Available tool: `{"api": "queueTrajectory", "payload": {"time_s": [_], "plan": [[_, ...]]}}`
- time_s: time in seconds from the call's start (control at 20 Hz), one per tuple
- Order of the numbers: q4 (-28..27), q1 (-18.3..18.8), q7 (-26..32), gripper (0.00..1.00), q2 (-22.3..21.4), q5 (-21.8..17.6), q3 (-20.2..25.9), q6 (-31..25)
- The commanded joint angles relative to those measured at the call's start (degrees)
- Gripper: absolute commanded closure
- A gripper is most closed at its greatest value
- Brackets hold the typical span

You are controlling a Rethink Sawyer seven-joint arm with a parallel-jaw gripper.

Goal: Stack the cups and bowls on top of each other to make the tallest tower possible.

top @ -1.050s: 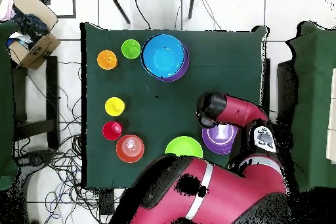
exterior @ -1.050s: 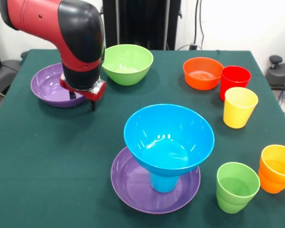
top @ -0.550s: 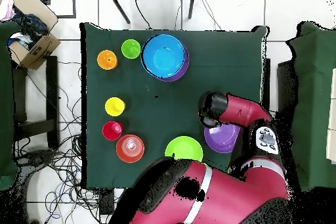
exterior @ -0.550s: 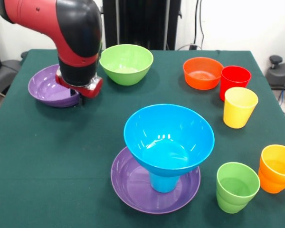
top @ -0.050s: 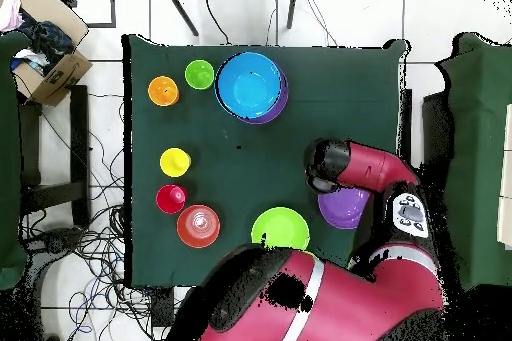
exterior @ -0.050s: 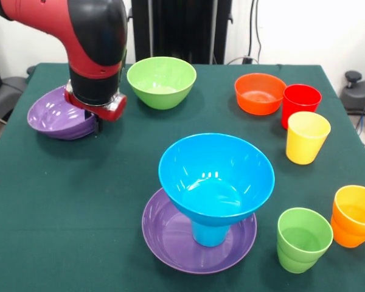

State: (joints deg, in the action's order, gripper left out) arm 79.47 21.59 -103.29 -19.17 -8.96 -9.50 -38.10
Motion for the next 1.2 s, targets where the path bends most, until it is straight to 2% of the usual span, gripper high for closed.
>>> {"api": "queueTrajectory", "payload": {"time_s": [0.05, 0.25, 0.65, 0.85, 1.0, 1.2], "plan": [[-3.3, -3.2, 2.4, 1.00, -3.3, -2.3, 4.4, -7.3], [-4.1, -4.6, 3.8, 1.00, -7.7, -2.2, 3.7, -12.9], [-6.8, -5.7, 4.5, 1.00, -10.2, -2.2, 5.0, -16.1], [-7.8, -6.7, 4.9, 1.00, -13.0, -2.3, 5.1, -17.5], [-6.6, -6.8, 4.3, 1.00, -15.9, -1.0, 6.0, -15.3], [-9.9, -8.7, 4.5, 1.00, -17.2, -1.4, 5.8, -20.5]]}}
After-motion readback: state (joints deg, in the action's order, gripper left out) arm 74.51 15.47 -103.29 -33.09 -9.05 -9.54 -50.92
